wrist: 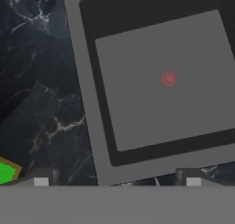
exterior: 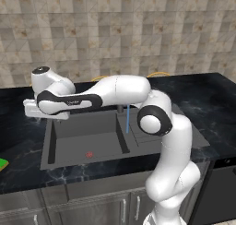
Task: Soak the sponge with water for a few seconds and then drop it inside the sink.
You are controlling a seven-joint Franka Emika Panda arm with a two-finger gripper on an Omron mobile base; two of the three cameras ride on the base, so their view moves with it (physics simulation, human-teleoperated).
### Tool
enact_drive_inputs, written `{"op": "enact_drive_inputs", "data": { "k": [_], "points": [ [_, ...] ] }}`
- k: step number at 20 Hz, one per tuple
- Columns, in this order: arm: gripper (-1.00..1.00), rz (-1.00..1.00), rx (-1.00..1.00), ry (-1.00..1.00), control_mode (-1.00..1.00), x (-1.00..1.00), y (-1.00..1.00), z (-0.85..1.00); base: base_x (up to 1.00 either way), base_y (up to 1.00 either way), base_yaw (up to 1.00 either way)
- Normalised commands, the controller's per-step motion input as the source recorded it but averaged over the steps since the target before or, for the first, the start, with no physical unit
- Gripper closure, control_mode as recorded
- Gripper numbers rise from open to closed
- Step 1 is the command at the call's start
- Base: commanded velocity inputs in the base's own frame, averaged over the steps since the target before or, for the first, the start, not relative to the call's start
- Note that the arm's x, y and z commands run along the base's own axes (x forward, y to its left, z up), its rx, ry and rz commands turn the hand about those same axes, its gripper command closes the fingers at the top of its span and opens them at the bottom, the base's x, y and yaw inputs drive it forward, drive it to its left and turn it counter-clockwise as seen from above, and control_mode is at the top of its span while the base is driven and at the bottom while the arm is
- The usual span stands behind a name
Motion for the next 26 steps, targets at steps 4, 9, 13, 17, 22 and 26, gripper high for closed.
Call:
{"op": "enact_drive_inputs", "data": {
  "k": [4, 9, 13, 17, 22, 26],
  "points": [
    [-1.00, 0.04, 0.01, 0.00, -1.00, -0.11, 0.24, 0.00, 0.00, 0.00, 0.00],
    [-1.00, 0.02, 0.01, 0.00, -1.00, -0.28, 0.23, 0.00, 0.00, 0.00, 0.00],
    [-1.00, 0.02, 0.01, 0.00, -1.00, -0.25, 0.23, 0.00, 0.00, 0.00, 0.00],
    [-1.00, 0.01, 0.02, 0.00, -1.00, -0.27, 0.25, 0.00, 0.00, 0.00, 0.00],
    [-1.00, 0.01, 0.02, 0.00, -1.00, -0.28, 0.22, 0.00, 0.00, 0.00, 0.00],
    [-1.00, 0.00, 0.02, 0.00, -1.00, -0.19, 0.20, 0.02, 0.00, 0.00, 0.00]
  ]
}}
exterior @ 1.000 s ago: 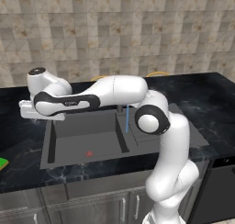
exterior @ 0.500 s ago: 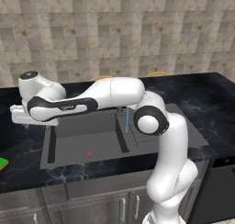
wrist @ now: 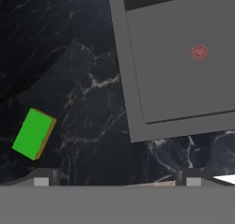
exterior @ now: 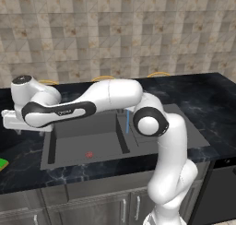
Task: Soak the sponge with water for a few seconds and then drop it inside the sink.
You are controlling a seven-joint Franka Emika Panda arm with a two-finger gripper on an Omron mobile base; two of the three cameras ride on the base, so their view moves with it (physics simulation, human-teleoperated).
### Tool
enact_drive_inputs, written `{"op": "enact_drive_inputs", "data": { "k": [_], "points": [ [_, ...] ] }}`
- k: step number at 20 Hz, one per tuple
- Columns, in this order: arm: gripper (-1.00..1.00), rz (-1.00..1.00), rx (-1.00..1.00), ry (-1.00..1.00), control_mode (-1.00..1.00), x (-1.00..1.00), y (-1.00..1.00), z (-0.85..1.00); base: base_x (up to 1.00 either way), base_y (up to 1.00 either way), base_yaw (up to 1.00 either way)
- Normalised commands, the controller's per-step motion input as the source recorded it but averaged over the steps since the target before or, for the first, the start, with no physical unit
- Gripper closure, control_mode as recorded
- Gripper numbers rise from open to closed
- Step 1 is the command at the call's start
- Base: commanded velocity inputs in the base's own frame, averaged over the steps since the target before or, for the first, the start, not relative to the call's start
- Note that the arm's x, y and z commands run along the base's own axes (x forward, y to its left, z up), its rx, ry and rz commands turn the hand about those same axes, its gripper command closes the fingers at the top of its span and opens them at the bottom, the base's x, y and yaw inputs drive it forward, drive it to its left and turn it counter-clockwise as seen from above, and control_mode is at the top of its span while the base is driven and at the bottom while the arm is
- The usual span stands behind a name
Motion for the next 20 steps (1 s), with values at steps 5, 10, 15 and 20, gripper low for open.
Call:
{"op": "enact_drive_inputs", "data": {
  "k": [5, 10, 15, 20],
  "points": [
    [-1.00, 0.00, 0.03, 0.00, -1.00, -0.13, 0.13, 0.00, 0.00, 0.00, 0.00],
    [-1.00, 0.00, 0.00, -0.01, -1.00, -0.06, 0.19, 0.00, 0.00, 0.00, 0.00],
    [-1.00, 0.00, 0.00, -0.02, -1.00, 0.00, 0.18, 0.00, 0.00, 0.00, 0.00],
    [-1.00, 0.00, 0.00, -0.01, -1.00, 0.00, 0.19, 0.00, 0.00, 0.00, 0.00]
  ]
}}
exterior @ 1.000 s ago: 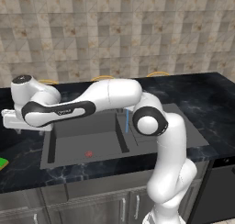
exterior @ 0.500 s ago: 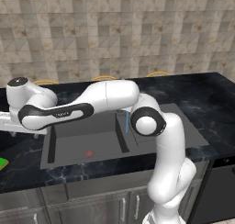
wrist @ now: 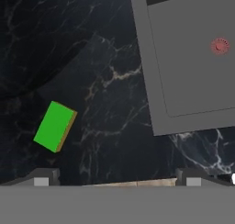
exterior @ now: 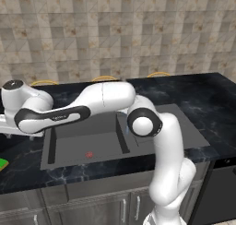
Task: Soak the sponge with water for a few seconds and then drop it inside the sink.
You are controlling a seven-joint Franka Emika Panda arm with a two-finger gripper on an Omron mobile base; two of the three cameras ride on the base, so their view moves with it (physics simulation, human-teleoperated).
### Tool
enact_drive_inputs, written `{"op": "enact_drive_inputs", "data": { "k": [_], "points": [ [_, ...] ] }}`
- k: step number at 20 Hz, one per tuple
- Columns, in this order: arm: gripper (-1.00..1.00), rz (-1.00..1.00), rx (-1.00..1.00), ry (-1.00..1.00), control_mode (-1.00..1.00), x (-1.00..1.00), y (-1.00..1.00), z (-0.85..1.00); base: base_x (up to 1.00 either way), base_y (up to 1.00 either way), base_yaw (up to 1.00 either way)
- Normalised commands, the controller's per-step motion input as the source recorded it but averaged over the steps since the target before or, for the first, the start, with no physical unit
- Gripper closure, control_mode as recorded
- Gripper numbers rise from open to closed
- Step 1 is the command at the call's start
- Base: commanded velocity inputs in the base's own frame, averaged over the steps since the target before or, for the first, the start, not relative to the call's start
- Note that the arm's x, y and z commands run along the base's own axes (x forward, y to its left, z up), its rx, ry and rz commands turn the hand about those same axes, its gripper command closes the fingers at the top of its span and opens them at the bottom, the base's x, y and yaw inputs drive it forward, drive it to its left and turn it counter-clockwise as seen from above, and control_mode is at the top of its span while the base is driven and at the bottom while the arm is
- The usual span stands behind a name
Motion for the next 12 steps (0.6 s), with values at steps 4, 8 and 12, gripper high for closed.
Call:
{"op": "enact_drive_inputs", "data": {
  "k": [4, 8, 12],
  "points": [
    [-1.00, 0.00, 0.00, -0.03, -1.00, 0.00, 0.20, 0.00, 0.00, 0.00, 0.00],
    [-1.00, 0.00, 0.00, -0.01, -1.00, 0.00, 0.19, 0.00, 0.00, 0.00, 0.00],
    [-1.00, 0.00, 0.01, 0.00, -1.00, 0.00, 0.19, -0.02, 0.00, 0.00, 0.00]
  ]
}}
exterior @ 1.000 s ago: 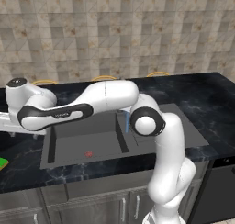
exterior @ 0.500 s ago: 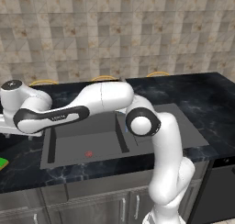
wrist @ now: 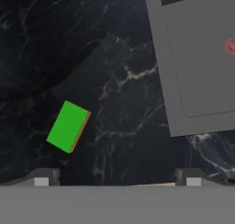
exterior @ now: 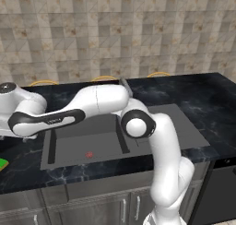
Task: Soak the sponge with water for a few seconds and then drop it inside the sink.
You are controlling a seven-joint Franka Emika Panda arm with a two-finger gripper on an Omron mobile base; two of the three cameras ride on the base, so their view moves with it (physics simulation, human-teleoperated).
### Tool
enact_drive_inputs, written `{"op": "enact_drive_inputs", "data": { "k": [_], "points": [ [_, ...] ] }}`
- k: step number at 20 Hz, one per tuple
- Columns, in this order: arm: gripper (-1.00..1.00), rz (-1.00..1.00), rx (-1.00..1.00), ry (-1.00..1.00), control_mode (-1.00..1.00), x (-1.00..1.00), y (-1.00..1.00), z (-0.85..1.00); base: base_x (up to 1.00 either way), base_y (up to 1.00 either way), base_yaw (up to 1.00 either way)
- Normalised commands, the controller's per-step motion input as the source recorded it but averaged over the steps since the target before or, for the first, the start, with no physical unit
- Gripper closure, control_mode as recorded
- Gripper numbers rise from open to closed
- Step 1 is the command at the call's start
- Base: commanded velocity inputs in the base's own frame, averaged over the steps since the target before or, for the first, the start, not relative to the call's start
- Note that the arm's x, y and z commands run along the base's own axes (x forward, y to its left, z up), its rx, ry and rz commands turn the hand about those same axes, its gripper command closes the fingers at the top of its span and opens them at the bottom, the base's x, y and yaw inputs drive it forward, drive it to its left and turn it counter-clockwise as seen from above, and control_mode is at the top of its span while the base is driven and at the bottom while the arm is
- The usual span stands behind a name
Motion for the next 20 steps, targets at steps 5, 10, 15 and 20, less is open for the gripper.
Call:
{"op": "enact_drive_inputs", "data": {
  "k": [5, 10, 15, 20],
  "points": [
    [-1.00, 0.00, 0.03, 0.00, -1.00, 0.00, 0.19, -0.02, 0.00, 0.00, 0.00],
    [-1.00, 0.00, 0.02, 0.00, -1.00, 0.00, 0.15, -0.01, 0.00, 0.00, 0.00],
    [-1.00, 0.00, 0.01, 0.00, -1.00, 0.00, 0.11, -0.10, 0.00, 0.00, 0.00],
    [-1.00, 0.00, 0.00, 0.00, -1.00, 0.00, 0.07, -0.16, 0.00, 0.00, 0.00]
  ]
}}
